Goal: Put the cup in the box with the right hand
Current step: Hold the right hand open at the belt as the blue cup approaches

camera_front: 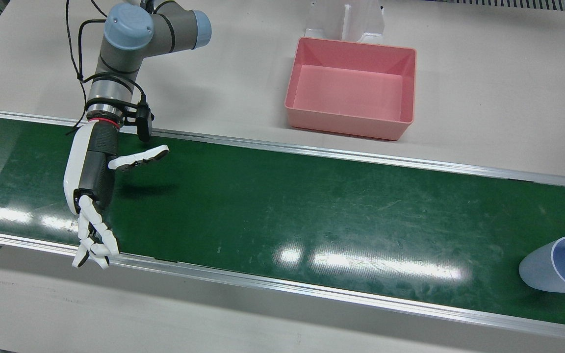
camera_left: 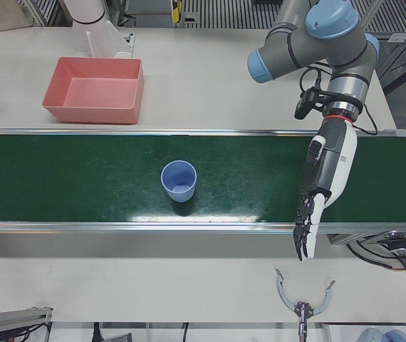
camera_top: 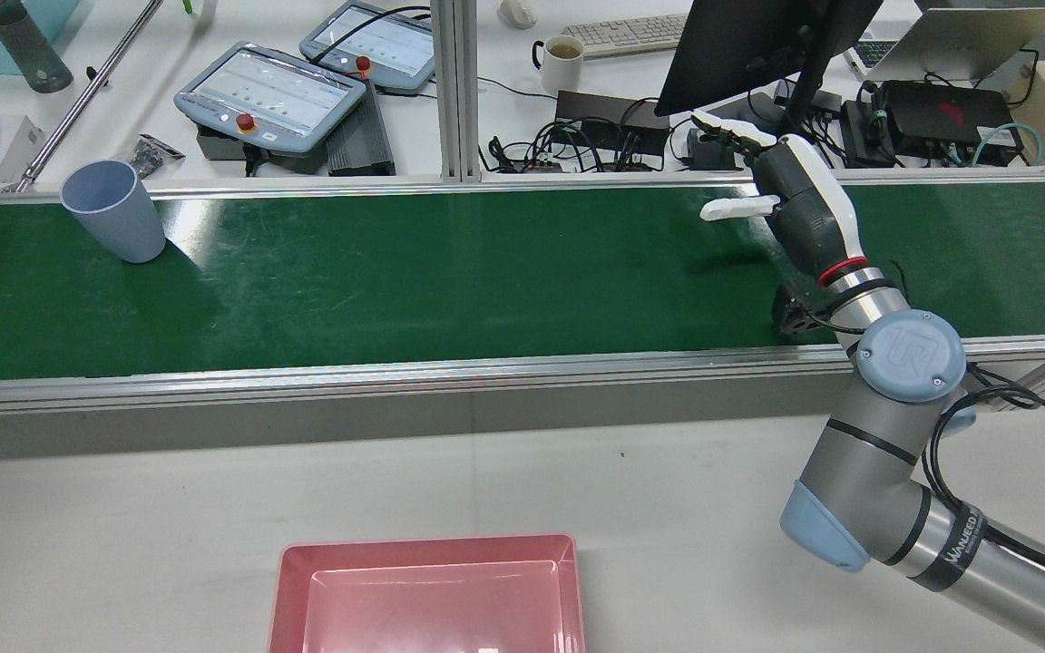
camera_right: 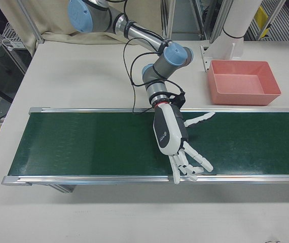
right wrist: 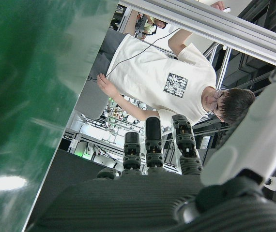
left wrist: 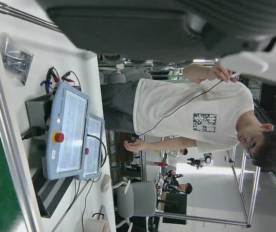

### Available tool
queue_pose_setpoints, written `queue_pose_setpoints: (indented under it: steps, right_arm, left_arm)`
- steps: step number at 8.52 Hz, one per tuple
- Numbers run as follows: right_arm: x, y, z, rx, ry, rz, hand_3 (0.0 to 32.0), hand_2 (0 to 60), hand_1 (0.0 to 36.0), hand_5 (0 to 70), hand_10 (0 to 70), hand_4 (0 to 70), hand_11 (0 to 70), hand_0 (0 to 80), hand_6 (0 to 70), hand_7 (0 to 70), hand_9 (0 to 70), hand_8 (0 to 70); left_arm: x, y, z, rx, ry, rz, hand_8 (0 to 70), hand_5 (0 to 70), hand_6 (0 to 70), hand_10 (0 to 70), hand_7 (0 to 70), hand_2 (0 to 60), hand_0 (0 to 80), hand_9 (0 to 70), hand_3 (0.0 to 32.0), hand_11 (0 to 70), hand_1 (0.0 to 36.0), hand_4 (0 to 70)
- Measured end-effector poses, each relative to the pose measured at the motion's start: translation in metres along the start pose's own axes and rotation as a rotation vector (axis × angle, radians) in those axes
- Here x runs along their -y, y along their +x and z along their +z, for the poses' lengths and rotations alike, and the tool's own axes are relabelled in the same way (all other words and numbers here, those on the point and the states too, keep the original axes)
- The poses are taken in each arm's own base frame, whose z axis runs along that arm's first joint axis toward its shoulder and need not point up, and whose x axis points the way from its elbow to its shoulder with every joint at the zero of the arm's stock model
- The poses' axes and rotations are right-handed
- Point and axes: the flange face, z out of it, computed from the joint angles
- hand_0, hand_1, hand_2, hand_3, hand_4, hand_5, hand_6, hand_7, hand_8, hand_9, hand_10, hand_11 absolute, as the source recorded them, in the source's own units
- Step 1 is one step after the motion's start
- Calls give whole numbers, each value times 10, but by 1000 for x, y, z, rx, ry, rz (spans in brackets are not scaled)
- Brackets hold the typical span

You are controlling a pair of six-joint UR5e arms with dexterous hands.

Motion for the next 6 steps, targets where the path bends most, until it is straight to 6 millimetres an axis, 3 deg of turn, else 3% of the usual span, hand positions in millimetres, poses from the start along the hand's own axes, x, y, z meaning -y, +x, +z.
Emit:
queue_pose_setpoints:
  steps: [2, 3, 4, 5, 6]
  right_arm:
    - [4, -2, -3, 30, 17, 2, 0, 0, 0, 23, 0, 136, 0, 450, 89, 418, 194, 85]
    - [7, -2, -4, 36, 23, 2, 0, 300, 123, 22, 0, 9, 0, 310, 93, 444, 199, 83]
    - [9, -3, -6, 36, 28, 1, 0, 299, 129, 22, 0, 31, 0, 349, 97, 463, 204, 84]
    - [12, -5, -7, 34, 32, 0, 0, 286, 119, 22, 0, 8, 0, 310, 96, 454, 204, 86]
    - [12, -6, -7, 32, 35, 0, 0, 185, 74, 21, 0, 46, 0, 327, 93, 443, 202, 87]
  left_arm:
    - [0, 0, 0, 0, 0, 0, 0, 0, 0, 0, 0, 0, 0, 0, 0, 0, 0, 0]
    - [0, 0, 0, 0, 0, 0, 0, 0, 0, 0, 0, 0, 0, 0, 0, 0, 0, 0]
    - [0, 0, 0, 0, 0, 0, 0, 0, 0, 0, 0, 0, 0, 0, 0, 0, 0, 0]
    - [0, 0, 0, 0, 0, 0, 0, 0, 0, 0, 0, 0, 0, 0, 0, 0, 0, 0]
    - [0, 0, 0, 0, 0, 0, 0, 0, 0, 0, 0, 0, 0, 0, 0, 0, 0, 0]
